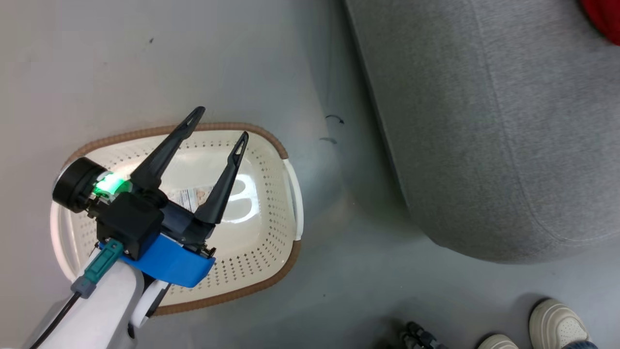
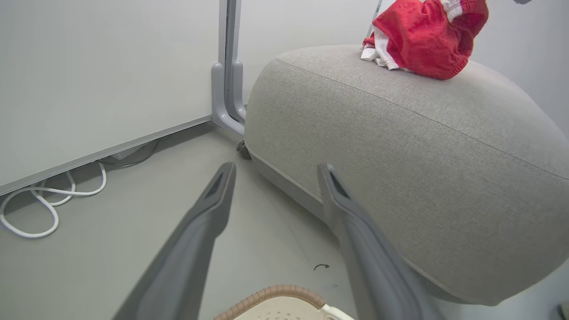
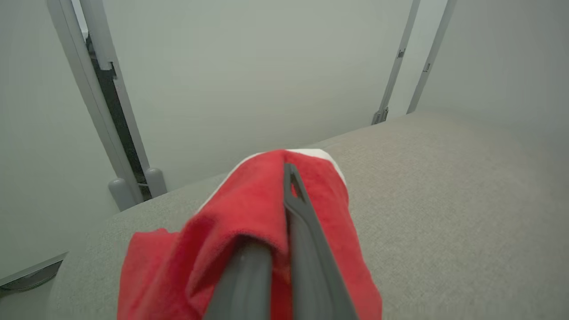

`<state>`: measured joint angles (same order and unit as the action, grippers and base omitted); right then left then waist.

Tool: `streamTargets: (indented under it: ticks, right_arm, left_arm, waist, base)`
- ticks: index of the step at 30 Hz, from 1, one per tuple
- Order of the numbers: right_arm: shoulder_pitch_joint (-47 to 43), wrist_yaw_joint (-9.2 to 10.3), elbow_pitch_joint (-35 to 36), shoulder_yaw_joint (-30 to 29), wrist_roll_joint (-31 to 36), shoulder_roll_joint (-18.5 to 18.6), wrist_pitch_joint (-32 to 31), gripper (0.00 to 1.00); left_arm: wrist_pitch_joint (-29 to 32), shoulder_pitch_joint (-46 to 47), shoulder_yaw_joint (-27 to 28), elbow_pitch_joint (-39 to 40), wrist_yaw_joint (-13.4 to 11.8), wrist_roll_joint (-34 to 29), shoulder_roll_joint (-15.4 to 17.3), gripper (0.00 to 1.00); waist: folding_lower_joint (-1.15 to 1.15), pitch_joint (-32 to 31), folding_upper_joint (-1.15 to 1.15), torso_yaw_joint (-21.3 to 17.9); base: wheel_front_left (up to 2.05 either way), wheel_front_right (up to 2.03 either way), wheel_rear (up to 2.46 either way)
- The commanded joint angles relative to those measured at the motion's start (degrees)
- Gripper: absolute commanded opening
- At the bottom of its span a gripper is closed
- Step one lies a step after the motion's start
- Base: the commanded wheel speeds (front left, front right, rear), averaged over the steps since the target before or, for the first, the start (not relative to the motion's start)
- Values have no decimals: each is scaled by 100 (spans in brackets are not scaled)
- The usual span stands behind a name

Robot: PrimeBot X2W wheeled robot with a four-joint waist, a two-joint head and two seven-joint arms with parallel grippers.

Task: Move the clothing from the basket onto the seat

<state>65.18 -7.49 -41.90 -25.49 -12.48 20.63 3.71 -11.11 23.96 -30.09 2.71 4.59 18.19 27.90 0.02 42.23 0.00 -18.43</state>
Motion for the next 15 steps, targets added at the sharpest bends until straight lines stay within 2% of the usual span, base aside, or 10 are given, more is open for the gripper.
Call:
streamTargets:
  ticks: [1, 4, 5, 6, 8, 15]
  right_arm:
    - [-15, -2, -130, -40, 115, 17, 39, 0]
    - [14, -1, -490, -83, 432, -38, -9, 0]
    - [34, -1, -599, -121, 529, -47, -31, 21]
    - [50, -1, -681, -165, 611, -40, -20, 61]
    - [92, -1, -859, -258, 734, -46, 11, 100]
    - [112, -1, -1189, -307, 1000, -62, 220, 100]
  left_arm:
    - [-11, 93, 34, 59, -13, -16, 28, 100]
    - [-37, 107, 44, 87, -17, -13, 70, 100]
    - [-45, 126, 37, 93, -16, -16, 64, 100]
    - [-53, 142, 30, 92, -14, -17, 54, 100]
    - [-64, 156, -2, 66, -5, -13, 25, 100]
    - [-174, 161, -80, -142, 11, 41, -97, 100]
  waist:
    - [-2, 156, 0, 127]
    - [-2, 197, 0, 182]
    - [-2, 200, 0, 198]
    - [-2, 197, 0, 214]
    - [-2, 171, 0, 247]
    - [-2, -146, 0, 295]
  base:
    - [0, 0, 0]
    - [0, 0, 0]
    - [0, 0, 0]
    - [0, 0, 0]
    - [0, 0, 0]
    - [0, 0, 0]
